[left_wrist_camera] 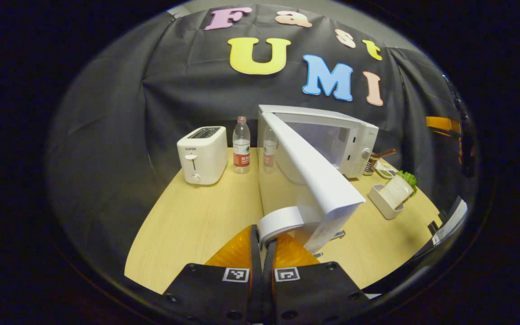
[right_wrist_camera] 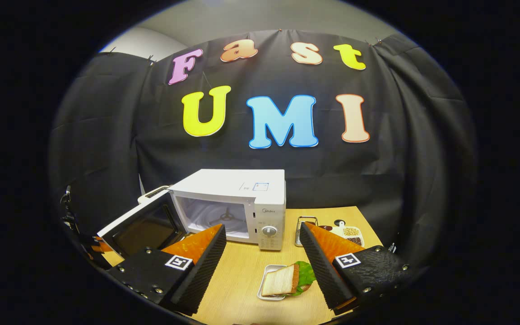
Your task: Open the microwave oven with the left hand, put the food in, and close the microwave oven.
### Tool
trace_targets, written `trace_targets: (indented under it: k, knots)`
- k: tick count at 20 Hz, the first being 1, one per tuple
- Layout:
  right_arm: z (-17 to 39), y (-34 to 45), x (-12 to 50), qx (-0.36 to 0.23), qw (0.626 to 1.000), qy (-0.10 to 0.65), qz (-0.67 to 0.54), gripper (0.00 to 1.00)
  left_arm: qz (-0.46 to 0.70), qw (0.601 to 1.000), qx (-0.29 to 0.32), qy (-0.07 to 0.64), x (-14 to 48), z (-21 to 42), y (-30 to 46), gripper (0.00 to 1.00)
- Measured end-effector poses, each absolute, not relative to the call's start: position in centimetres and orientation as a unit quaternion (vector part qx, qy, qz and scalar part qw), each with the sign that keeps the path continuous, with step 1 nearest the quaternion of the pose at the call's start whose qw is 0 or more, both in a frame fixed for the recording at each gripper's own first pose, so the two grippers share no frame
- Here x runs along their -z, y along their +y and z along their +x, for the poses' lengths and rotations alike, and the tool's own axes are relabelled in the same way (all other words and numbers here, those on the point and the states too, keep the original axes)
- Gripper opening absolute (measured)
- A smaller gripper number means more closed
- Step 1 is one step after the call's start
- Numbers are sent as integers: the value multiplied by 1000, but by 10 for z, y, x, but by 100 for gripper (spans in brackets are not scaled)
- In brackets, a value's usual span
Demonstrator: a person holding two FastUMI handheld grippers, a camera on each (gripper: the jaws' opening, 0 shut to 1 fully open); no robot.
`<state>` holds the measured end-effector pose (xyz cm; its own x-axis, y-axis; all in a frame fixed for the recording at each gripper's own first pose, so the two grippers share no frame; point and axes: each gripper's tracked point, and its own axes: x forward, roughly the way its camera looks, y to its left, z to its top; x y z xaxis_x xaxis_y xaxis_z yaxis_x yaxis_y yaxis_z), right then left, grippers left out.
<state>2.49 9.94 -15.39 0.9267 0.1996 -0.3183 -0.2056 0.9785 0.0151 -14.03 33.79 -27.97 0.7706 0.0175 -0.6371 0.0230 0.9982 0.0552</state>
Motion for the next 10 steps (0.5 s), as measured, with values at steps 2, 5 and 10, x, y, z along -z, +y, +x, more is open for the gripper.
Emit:
trace_targets:
  k: [2,5,10]
  knots:
    - [29,91,170,-98,978,182,-11,99,17,940,9,341,279,-139,350,7]
    - [38,73,197,-91,974,207,-17,99,18,938,27,344,277,-139,358,8]
    - [39,28,283,-80,947,310,-34,99,12,932,31,360,286,-144,362,15]
